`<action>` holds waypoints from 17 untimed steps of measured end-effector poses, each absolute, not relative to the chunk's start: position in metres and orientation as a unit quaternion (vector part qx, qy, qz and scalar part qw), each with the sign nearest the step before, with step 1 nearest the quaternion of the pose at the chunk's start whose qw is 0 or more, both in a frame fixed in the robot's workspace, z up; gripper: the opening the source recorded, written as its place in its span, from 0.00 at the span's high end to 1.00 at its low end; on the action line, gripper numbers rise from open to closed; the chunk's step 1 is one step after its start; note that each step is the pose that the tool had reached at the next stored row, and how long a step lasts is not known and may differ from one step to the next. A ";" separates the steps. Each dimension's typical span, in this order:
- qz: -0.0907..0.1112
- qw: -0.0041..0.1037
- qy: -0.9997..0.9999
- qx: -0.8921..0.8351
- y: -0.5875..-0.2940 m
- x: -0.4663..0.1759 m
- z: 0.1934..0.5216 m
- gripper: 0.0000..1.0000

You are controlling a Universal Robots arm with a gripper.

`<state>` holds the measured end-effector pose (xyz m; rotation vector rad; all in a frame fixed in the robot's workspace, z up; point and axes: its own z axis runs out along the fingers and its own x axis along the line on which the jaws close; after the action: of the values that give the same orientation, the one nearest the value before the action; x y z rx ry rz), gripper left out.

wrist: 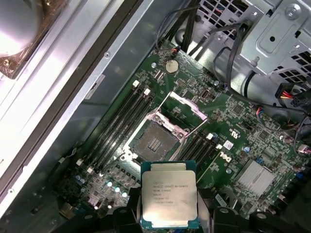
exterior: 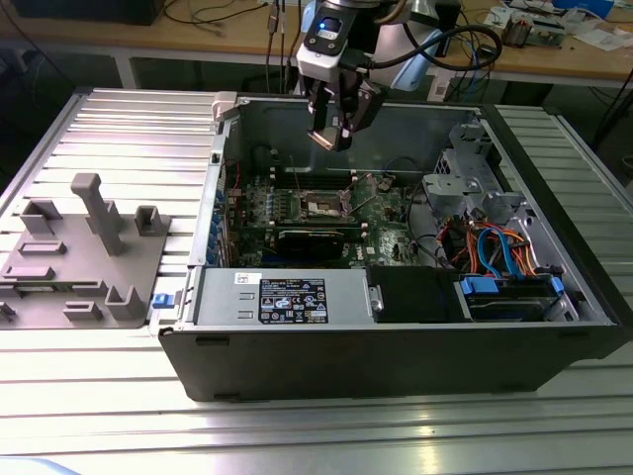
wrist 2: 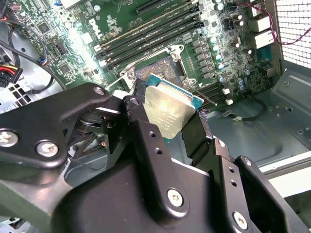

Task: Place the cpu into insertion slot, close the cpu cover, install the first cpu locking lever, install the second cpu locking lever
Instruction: 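Place the cpu into insertion slot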

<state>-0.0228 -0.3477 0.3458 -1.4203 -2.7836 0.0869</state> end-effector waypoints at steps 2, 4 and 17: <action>0.028 0.008 -0.890 -0.456 -0.348 -0.023 0.346 0.46; 0.028 0.008 -0.889 -0.457 -0.348 -0.023 0.346 0.46; 0.028 0.008 -0.885 -0.466 -0.348 -0.023 0.346 0.46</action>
<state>-0.0228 -0.3477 0.3458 -1.4553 -2.7646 0.0866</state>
